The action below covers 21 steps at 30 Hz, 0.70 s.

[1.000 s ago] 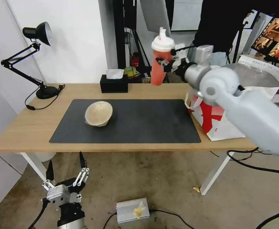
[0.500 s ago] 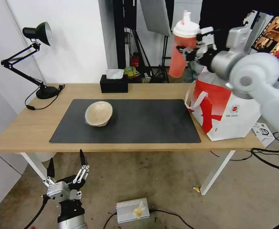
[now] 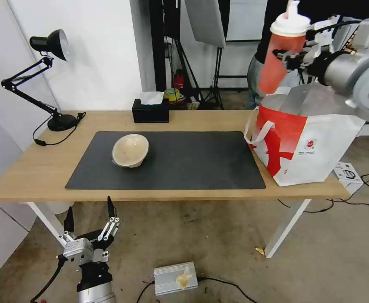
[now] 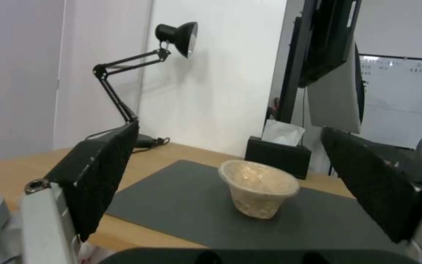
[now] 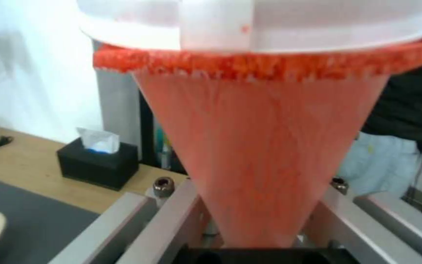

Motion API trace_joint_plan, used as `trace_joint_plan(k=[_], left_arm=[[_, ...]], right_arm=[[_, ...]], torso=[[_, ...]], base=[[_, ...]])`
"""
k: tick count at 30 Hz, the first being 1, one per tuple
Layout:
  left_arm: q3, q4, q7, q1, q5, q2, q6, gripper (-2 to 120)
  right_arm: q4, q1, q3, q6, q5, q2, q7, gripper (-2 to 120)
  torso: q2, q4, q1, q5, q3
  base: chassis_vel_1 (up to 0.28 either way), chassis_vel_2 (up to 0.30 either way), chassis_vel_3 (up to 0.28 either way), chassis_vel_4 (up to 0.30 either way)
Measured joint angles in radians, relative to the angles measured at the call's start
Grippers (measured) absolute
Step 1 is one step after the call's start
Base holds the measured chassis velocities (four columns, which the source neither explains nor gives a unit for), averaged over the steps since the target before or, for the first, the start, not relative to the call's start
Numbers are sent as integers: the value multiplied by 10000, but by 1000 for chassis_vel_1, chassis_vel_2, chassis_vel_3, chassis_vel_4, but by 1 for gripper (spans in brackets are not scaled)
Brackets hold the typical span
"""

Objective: Pick up the trash from the table and place it into the takeout bag.

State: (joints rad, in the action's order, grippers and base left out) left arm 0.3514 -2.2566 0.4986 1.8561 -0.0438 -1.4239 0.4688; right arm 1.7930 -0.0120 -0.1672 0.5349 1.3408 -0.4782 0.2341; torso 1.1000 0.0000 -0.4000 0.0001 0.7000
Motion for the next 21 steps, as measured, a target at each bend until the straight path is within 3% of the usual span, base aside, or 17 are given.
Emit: trace_joint_plan(k=[14, 21], left_arm=[[-2, -25, -11, -22, 82, 166, -15, 100], [-13, -25, -12, -23, 88, 207, -16, 100]], right_arm=[[-832, 190, 337, 15, -311, 447, -310, 4], [-1249, 1088, 912, -36, -868, 512, -593, 4]], torso=[[0, 1, 0, -2, 0], [0, 0, 0, 0, 0]], base=[[0, 0, 0, 0], [0, 0, 0, 0]])
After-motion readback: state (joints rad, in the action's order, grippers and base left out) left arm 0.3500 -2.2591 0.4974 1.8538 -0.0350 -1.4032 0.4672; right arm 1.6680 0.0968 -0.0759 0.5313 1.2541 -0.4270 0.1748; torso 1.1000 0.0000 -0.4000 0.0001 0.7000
